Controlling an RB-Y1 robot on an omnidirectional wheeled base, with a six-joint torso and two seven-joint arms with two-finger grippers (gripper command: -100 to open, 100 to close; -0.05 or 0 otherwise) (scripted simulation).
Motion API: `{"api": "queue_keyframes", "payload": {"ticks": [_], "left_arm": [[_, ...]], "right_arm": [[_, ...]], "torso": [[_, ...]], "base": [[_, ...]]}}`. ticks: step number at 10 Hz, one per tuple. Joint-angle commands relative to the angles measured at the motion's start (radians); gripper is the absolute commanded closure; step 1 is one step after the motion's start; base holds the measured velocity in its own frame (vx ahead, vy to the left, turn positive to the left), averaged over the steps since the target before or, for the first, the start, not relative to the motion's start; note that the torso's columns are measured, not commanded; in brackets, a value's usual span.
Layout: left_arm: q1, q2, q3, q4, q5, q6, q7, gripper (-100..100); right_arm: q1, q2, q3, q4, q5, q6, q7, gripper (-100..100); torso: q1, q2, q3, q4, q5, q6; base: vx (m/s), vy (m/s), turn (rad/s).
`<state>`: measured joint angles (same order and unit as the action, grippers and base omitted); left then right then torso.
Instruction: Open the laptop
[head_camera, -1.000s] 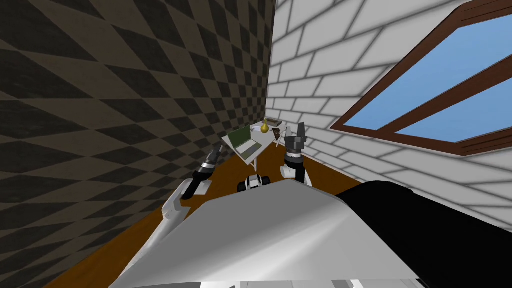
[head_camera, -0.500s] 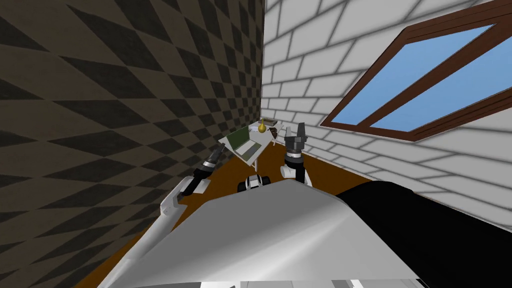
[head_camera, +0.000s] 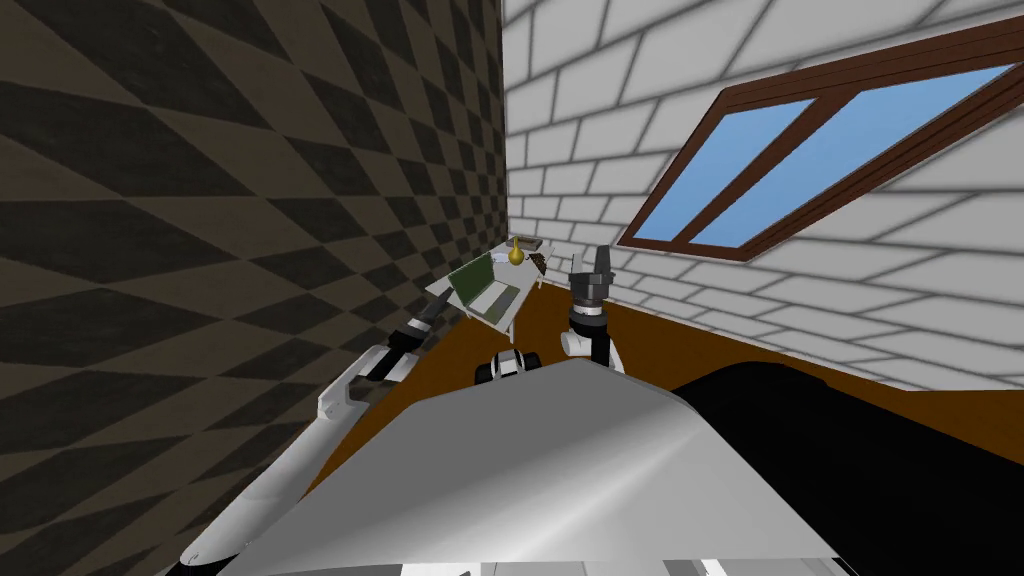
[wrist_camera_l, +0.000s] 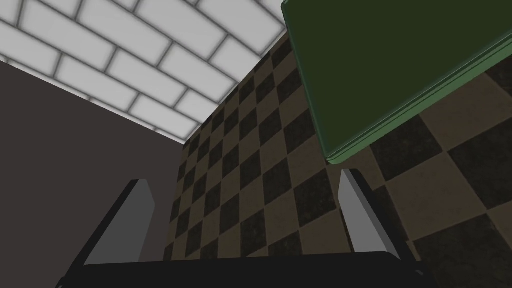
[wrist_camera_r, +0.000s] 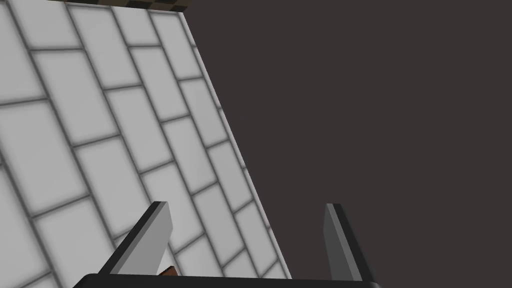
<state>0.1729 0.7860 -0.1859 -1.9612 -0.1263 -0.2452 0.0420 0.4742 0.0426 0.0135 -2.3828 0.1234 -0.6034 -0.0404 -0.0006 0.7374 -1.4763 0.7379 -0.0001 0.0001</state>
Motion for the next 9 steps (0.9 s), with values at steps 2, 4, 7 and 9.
{"api": "queue_keyframes", "payload": {"ticks": [2,4,7,9], "left_arm": [[-0.053,0.055,-0.029,0.053,-0.039,0.044,0.019,-100],[-0.080,0.082,-0.043,0.080,-0.059,0.065,0.028,-100],[-0.104,0.107,-0.055,0.105,-0.079,0.084,0.035,-100],[-0.105,0.108,-0.055,0.106,-0.081,0.087,0.036,100]], "right_arm": [[0.000,0.000,0.000,0.000,0.000,0.000,0.000,0],[0.000,0.000,0.000,0.000,0.000,0.000,0.000,0],[0.000,0.000,0.000,0.000,0.000,0.000,0.000,0],[0.000,0.000,0.000,0.000,0.000,0.000,0.000,0]], "torso": [[0.001,0.001,0.000,0.000,0.000,0.000],[0.000,0.001,0.000,0.000,0.000,0.000],[0.001,0.001,0.001,0.000,0.000,0.000],[-0.005,0.001,0.000,0.000,-0.002,0.000]], "base": [[0.019,0.156,-0.286],[0.017,0.144,-0.281],[0.000,0.128,-0.290],[0.000,0.012,0.007]]}}
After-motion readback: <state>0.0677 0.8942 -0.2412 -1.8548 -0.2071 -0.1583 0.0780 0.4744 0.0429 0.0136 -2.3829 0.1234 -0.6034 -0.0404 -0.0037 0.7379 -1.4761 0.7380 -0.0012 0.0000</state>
